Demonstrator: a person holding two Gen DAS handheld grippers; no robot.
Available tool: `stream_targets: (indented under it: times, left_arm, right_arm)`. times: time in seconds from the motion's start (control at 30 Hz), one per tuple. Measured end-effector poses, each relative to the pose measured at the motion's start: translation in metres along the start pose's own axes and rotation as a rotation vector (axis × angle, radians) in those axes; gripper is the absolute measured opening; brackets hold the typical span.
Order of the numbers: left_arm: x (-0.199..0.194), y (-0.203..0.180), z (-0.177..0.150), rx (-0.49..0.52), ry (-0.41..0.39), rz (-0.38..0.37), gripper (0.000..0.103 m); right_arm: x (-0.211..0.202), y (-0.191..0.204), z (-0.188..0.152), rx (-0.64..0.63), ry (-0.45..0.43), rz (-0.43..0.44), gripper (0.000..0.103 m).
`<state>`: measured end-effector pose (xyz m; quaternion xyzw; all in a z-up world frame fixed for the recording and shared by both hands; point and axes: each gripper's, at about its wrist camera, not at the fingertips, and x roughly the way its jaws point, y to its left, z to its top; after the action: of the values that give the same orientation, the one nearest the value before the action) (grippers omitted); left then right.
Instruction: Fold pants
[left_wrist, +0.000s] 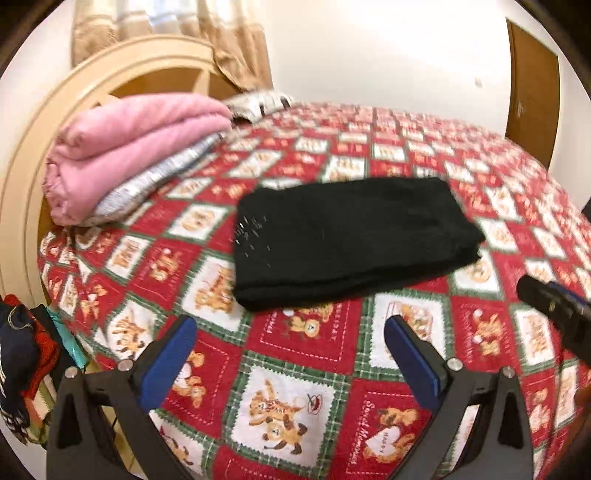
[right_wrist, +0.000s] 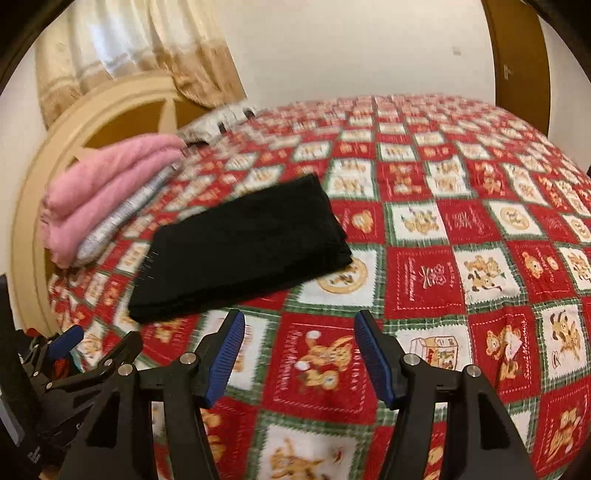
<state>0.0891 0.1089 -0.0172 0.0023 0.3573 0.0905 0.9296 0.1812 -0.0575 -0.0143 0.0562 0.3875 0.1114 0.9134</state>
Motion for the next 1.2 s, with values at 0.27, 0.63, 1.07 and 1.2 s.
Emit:
stream_targets:
  times: [0.27, 0.63, 1.07, 1.2]
  left_arm:
    - [-0.057, 0.014, 0.0, -0.037, -0.181, -0.023, 0.103]
    - [-0.103, 0.03, -0.008, -0.068, -0.3, -0.008, 0.103]
    - [-0.103, 0.02, -0.014, -0.02, -0.291, 0.041, 0.103]
    - [-0.103, 0.017, -0.015, -0.011, -0.288, 0.044, 0.103]
  right_arm:
    - [-0.069, 0.023, -0.014, -0.046, -0.21, -0.009, 0.064]
    - [-0.129, 0.046, -0.031, -0.097, -0.368, -0.029, 0.073]
    - [-0.13, 0.035, -0.035, -0.02, -0.379, -0.044, 0.074]
    - [-0.127, 0.037, -0.036, -0.023, -0.365, -0.036, 0.074]
